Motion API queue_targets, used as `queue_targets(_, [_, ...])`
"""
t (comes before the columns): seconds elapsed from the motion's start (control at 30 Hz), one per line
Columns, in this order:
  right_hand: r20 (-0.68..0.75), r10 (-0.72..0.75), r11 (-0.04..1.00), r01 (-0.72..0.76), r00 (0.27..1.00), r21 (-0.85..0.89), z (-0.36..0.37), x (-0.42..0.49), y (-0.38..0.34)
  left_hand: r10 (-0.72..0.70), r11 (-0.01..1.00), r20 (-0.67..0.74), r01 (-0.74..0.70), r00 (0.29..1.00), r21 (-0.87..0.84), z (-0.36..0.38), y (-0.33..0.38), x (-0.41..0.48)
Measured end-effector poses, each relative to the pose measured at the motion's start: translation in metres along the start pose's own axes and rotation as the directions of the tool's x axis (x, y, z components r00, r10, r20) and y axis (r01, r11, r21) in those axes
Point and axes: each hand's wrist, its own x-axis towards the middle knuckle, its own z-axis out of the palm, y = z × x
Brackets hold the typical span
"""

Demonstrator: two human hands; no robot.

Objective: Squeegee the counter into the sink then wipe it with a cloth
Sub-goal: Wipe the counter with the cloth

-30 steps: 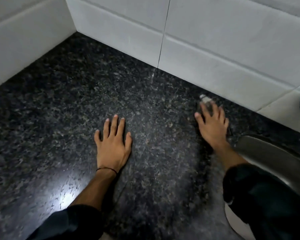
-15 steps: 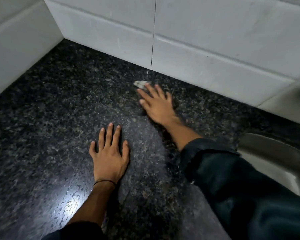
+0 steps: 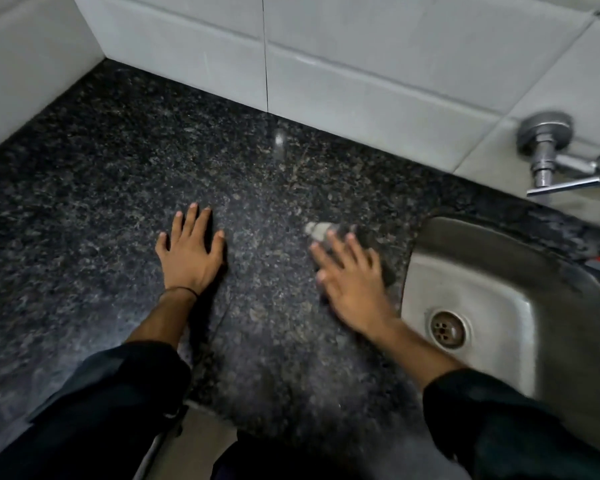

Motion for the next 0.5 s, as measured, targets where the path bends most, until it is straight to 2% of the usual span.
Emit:
queue_targets(0.07, [0.072,-0.314,0.949,0.313,0.947,0.024,0.006,-0.047,-0.032,-0.034,0.996,-0.019,0.033,0.999,-0.077,-0.004,0.004,-0.013])
queue_targets(0.13, [0.152,-0.583,0.811,0.581,0.798,0.061,0.006,-0.079,-0.034,-0.043,0.990,-0.069,0.033,0.997,-0.138,-0.006,0.008,-0.040])
queue_targets(0.17, [0.163,-0.654,0.754,0.655,0.739,0.051,0.002,-0.083,-0.025,-0.040,0.987,-0.089,0.025,0.995,-0.156,-0.006,0.011,-0.060])
queue_targets(0.2, [0.158,-0.678,0.728,0.685,0.718,0.011,-0.001,-0.079,-0.012,-0.027,0.987,-0.101,0.011,0.994,-0.163,-0.005,0.014,-0.083])
queue_targets(0.23, [0.152,-0.658,0.743,0.669,0.738,-0.027,-0.004,-0.071,0.003,-0.009,0.988,-0.099,-0.006,0.995,-0.154,-0.004,0.017,-0.106])
queue_targets(0.27, [0.137,-0.597,0.793,0.607,0.791,-0.047,-0.006,-0.060,0.018,0.007,0.992,-0.085,-0.018,0.996,-0.124,-0.001,0.020,-0.130])
queue_targets(0.37, [0.031,-0.260,0.960,0.262,0.965,-0.096,-0.008,-0.025,0.055,0.000,1.000,-0.004,0.000,1.000,0.029,0.011,0.024,-0.188])
queue_targets(0.43, [-0.055,-0.066,0.995,0.062,0.996,-0.074,-0.004,-0.017,0.055,-0.028,0.996,0.054,0.023,0.998,0.090,0.023,0.021,-0.210])
queue_targets(0.5, [-0.098,0.022,0.999,-0.026,0.995,-0.036,0.002,-0.025,0.032,-0.048,0.997,0.090,0.042,0.995,0.065,0.030,0.015,-0.217])
